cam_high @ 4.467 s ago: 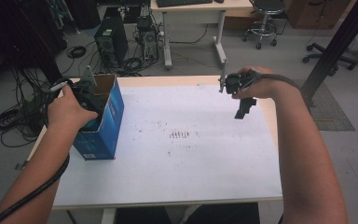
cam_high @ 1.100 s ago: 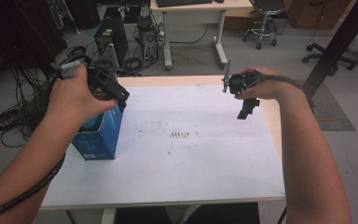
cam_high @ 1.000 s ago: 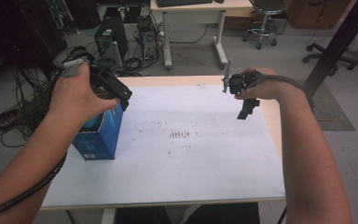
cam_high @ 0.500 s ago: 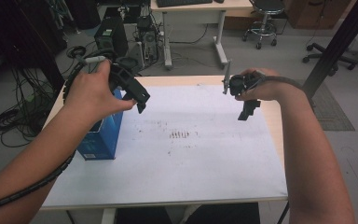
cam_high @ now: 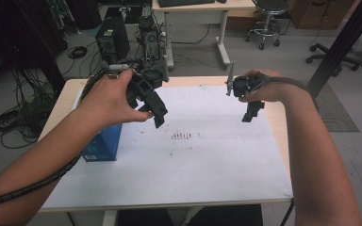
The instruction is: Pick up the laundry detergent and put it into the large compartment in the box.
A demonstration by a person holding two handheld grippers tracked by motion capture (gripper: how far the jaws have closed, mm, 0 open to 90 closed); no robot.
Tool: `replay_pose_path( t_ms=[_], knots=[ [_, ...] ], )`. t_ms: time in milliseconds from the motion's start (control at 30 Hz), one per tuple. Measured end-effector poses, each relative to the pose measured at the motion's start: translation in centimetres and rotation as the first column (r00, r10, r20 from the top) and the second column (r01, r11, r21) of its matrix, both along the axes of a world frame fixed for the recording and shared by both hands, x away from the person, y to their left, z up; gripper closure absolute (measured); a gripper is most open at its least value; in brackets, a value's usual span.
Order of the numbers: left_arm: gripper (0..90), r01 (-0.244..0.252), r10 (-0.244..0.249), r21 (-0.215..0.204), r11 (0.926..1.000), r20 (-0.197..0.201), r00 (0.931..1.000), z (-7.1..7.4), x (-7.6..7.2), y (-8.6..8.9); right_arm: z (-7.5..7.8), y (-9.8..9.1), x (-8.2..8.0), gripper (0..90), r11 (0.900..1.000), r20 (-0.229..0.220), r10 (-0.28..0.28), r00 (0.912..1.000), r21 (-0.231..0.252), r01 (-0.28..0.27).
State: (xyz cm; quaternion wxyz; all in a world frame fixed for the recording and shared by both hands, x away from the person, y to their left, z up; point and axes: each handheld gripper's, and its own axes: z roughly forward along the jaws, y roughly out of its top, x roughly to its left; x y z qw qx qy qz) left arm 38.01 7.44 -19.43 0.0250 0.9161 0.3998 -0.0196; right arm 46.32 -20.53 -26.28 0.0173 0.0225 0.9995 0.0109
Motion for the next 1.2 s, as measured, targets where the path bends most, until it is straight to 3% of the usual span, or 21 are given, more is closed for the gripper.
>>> replay_pose_path(
  t_ms=[167,367,1200],
  knots=[
    [0.4,0.058,-0.058,0.0,0.9983,0.001,0.9983,-0.2,-0.5,-0.7,-0.1,0.1,-0.1,9.0,1.0,-0.004,0.002,1.0,-0.007,-0.002],
    [0.4,0.078,-0.078,0.007,0.997,-0.002,0.997,-0.4,-0.5,-0.8,-0.2,0.3,-0.1,9.0,1.0,-0.007,0.004,1.0,-0.009,-0.004],
    [0.6,0.078,-0.078,-0.002,0.9969,-0.006,0.9969,-0.9,0.0,-1.1,-0.5,0.4,0.2,9.1,0.9999,-0.013,0.007,0.9999,-0.013,-0.007]
  ],
)
